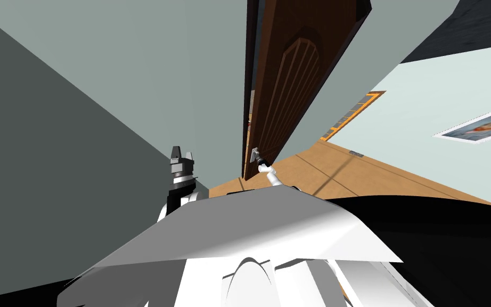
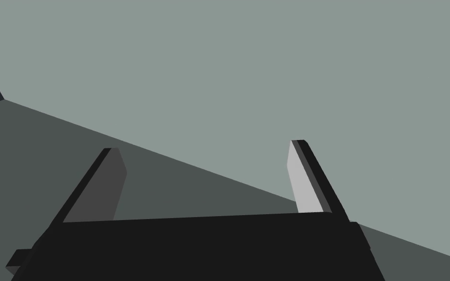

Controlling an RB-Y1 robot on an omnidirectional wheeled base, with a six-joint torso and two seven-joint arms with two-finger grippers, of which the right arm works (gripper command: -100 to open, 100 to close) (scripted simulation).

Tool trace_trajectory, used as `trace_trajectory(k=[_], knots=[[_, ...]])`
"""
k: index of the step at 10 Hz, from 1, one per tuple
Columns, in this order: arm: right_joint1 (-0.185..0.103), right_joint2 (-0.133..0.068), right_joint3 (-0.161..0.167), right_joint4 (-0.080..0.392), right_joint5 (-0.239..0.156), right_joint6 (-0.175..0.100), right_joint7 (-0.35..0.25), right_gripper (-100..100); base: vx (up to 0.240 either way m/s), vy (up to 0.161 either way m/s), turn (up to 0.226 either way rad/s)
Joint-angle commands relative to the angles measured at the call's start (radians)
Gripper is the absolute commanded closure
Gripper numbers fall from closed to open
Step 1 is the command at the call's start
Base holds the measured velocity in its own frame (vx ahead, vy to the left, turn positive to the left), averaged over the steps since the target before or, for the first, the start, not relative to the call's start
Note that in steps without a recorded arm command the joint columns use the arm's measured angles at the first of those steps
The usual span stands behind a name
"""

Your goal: Pull the door open

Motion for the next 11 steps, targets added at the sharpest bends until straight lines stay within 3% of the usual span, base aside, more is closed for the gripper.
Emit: trace_trajectory(k=[1,4,5,7,11], knots=[[-0.001,-0.023,-0.029,0.032,-0.027,-0.003,-0.005,100,-0.017,-0.008,0.006],[-0.001,-0.023,-0.029,0.032,-0.027,-0.003,-0.005,100,-0.002,0.006,-0.005],[0.0,-0.027,-0.025,0.032,-0.074,0.038,-0.017,100,-0.005,-0.009,-0.048],[0.0,-0.027,-0.025,0.032,-0.128,0.038,-0.017,100,-0.011,-0.018,-0.007],[0.0,-0.027,-0.025,0.032,-0.128,0.038,-0.017,100,0.002,-0.001,0.004]])
